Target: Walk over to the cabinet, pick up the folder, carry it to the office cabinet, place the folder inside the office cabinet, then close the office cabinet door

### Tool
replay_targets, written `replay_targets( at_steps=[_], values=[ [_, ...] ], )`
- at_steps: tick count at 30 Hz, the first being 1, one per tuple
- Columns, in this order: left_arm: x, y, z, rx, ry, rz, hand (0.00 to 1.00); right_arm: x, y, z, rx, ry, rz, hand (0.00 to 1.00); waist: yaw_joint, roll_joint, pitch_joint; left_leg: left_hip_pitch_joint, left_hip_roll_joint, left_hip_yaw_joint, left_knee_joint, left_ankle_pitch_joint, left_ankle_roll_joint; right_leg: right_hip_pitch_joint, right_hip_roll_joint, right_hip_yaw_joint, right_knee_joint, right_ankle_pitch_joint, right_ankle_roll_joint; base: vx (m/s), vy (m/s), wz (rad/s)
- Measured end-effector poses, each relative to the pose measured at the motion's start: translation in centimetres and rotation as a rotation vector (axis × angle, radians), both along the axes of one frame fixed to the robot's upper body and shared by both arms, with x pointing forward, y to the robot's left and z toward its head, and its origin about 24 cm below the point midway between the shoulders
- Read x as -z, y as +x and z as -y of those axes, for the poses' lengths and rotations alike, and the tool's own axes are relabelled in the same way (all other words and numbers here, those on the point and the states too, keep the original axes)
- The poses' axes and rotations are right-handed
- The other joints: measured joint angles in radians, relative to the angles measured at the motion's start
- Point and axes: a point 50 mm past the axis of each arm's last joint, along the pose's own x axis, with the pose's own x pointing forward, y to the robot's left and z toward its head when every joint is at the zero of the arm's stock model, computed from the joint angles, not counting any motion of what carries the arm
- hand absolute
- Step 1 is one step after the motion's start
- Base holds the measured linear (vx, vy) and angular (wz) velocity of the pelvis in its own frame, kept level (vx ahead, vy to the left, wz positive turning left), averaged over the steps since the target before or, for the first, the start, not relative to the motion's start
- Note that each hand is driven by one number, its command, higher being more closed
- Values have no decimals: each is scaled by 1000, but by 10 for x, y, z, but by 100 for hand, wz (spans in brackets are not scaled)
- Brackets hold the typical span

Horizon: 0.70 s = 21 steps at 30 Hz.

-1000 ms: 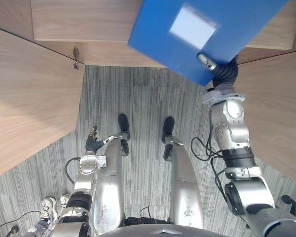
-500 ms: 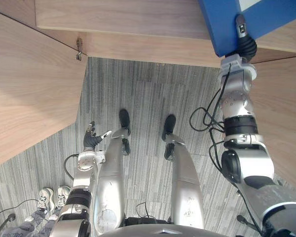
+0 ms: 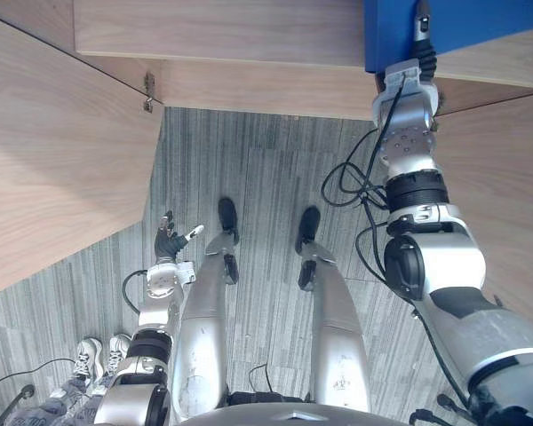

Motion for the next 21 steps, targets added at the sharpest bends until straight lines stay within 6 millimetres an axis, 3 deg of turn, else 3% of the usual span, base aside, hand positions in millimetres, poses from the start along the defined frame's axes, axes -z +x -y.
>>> replay_targets(
  at_steps=[5, 10, 21],
  values=[
    [3, 0, 4, -12, -11, -21, 0, 5, -2, 5, 38, 186, -6, 0, 6, 7, -4, 22, -1, 8, -50, 35, 1, 0, 1, -4, -11, 3, -5, 32, -55, 3],
    [3, 1, 13, 1, -31, -20, 0, -4, -7, 5, 43, 212, 30, 0, 7, 7, -4, 26, -1, 9, -58, 38, -1, 1, 2, -4, -13, 2, -6, 38, -43, 0],
    [-5, 3, 12, -14, -24, 12, 0, -6, -10, 6, 68, 209, 55, 0, 9, 7, -4, 29, -2, 11, -63, 40, -1, 1, 2, -3, -14, 2, -6, 28, -26, 0]
  ],
)
